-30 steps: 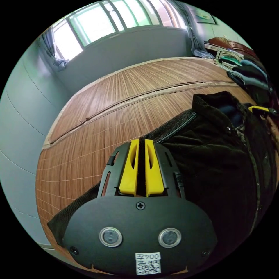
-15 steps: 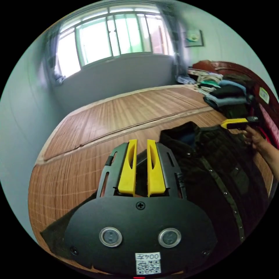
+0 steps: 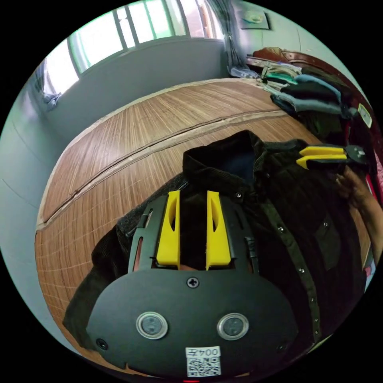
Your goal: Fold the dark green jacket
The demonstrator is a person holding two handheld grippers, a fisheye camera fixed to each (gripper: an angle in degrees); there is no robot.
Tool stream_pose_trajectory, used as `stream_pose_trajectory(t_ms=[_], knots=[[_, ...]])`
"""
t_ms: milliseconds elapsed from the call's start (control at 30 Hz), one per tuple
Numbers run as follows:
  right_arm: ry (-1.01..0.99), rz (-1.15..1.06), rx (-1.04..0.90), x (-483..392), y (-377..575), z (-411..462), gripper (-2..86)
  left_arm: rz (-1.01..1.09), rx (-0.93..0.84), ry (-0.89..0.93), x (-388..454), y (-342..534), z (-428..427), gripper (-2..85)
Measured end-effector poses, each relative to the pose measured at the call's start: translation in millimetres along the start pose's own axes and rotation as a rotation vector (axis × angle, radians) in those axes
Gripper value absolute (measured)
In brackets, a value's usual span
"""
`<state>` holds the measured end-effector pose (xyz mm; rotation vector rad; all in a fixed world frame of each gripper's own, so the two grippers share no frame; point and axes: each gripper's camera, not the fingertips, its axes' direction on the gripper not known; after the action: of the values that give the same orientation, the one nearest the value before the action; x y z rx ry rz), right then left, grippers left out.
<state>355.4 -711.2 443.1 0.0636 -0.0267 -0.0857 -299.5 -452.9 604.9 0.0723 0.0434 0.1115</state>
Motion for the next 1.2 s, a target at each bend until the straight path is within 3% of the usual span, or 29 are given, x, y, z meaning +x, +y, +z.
stream_pose_trajectory(t_ms=[167,500,767,933,1200], knots=[[-0.036,-0.036,-0.033,-34.7,96.1,-39.0,11.9,-0.013,0.003,0.051,6.1,86.8,-70.9,9.4],[-0.022,0.053,-0.081,-79.1,244.9,-59.9,12.0,-0.248,-0.093,-0.055,-29.7,278.6,-158.3,7.8],[0.083,0.019,-0.026,-84.7,274.1,-59.8,11.1,-0.274,-0.096,-0.12,-93.7,264.0,-137.3,6.9],[0.054,0.034,-0.024,-70.4,287.0,-62.6,11.1,-0.214,-0.242,-0.204,-116.7,250.3,-83.8,6.0],[0.041,0.041,-0.024,-41.9,306.9,-68.5,11.0,-0.351,-0.129,-0.071,-152.7,285.9,-112.9,6.2]])
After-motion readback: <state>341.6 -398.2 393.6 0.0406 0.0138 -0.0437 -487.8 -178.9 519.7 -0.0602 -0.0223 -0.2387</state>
